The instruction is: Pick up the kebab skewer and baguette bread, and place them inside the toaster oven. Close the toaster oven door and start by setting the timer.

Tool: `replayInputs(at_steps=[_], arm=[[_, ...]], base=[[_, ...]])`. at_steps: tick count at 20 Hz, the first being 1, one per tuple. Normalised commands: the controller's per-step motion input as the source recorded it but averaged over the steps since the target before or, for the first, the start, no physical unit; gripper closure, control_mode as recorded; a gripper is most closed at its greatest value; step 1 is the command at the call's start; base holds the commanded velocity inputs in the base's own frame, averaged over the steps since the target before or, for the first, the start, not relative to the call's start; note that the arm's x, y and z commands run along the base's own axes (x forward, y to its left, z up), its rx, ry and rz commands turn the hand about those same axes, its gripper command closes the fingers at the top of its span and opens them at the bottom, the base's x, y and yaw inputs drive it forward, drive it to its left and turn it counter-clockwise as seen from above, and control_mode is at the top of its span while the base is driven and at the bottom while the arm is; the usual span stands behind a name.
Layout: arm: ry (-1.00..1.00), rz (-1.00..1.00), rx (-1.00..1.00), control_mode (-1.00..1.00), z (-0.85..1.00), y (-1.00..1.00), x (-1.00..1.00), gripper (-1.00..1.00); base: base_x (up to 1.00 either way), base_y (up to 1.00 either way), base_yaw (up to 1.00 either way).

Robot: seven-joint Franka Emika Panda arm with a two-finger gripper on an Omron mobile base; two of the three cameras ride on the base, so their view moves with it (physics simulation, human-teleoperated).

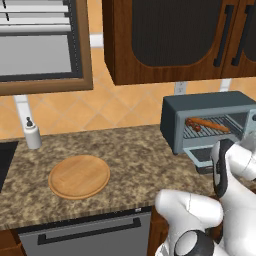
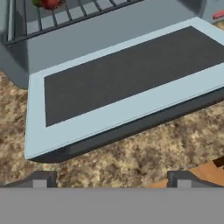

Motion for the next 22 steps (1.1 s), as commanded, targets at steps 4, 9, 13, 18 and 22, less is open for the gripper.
replayInputs(at_steps=[4,9,13,18,22], arm=[[0.27,0.16,0.00,-1.00,0.06,0.90,0.00,-1.00],[0.25,0.05,0.00,-1.00,-0.06,0.70,-0.01,-1.00],[0.05,0.00,0.00,-1.00,-0.33,0.20,0.00,-1.00],[0.04,-0.01,0.00,-1.00,-0.37,0.03,0.00,-1.00],[0.00,0.00,0.00,-1.00,-0.31,-0.06,0.00,-1.00]], base=[[0.00,0.00,0.00],[0.00,0.00,0.00],[0.00,0.00,0.00],[0.00,0.00,0.00],[0.00,0.00,0.00]])
